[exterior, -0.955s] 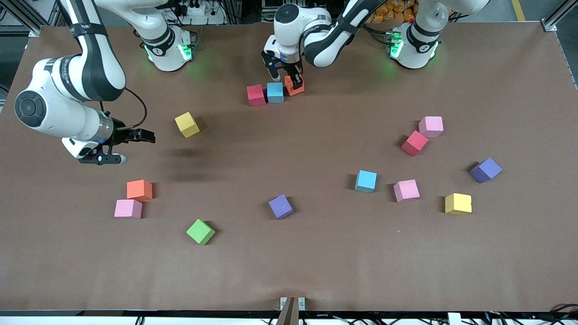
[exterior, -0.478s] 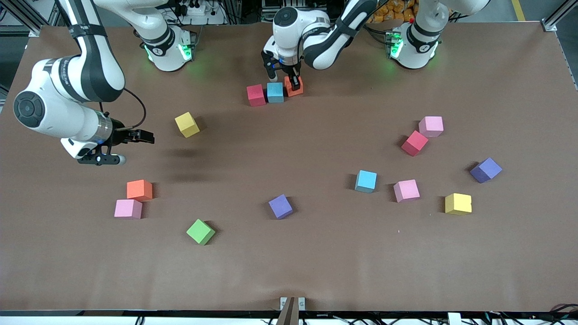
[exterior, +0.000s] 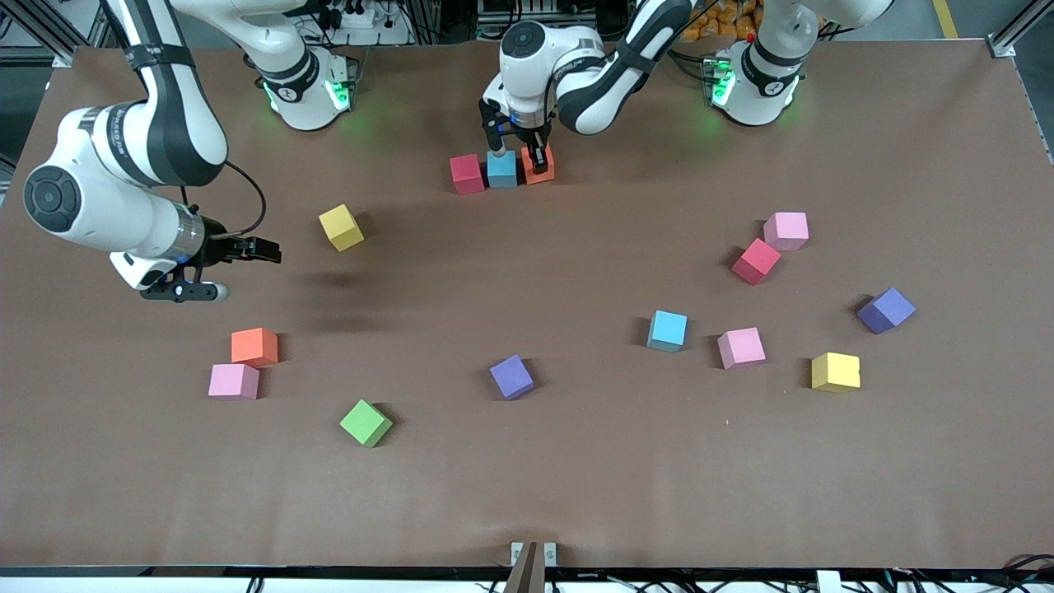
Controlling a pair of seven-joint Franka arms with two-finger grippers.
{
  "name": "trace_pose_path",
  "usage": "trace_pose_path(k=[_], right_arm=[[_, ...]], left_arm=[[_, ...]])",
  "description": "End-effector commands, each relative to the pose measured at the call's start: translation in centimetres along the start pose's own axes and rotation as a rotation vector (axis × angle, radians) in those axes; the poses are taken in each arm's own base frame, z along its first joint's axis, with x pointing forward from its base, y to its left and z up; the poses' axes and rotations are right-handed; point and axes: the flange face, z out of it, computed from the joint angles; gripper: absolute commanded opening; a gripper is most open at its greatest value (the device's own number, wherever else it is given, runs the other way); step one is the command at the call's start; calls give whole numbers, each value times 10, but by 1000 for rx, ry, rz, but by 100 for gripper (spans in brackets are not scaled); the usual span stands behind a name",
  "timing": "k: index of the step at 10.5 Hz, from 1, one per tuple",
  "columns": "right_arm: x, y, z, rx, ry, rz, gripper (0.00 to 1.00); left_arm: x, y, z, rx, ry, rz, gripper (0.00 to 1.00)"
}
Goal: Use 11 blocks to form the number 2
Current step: 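Lower the orange cube beside cyan while the right gripper reaches the yellow cube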
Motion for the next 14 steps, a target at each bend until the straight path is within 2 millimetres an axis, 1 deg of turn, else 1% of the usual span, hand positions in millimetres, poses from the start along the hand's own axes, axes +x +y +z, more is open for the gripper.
trace_pose_path(k=[1, 3, 4, 6, 9, 10, 12, 13, 14], right_arm=[[5, 4, -2, 12, 4, 26, 100], [6, 4, -1, 12, 4, 27, 100], [7, 9, -1, 14, 6, 36, 100], [8, 13, 0, 15, 5, 41, 100], [8, 13, 0, 15, 8, 41, 100], [8, 13, 0, 15, 8, 41, 100], [9, 13, 1, 15, 7, 41, 100], [9, 14, 1, 16, 10, 42, 100], [9, 14, 1, 16, 11, 42, 100]], left_arm=[[7, 3, 3, -15, 2, 67, 0], [7, 3, 3, -15, 2, 84, 0], [7, 3, 3, -16, 3, 91, 0], [9, 3, 2, -17, 7, 90, 0], [13, 2, 2, -33, 11, 70, 0], [15, 6, 3, -36, 10, 75, 0], [18, 5, 3, -38, 14, 75, 0], [19, 8, 3, -38, 16, 81, 0], [19, 4, 3, -32, 16, 80, 0]])
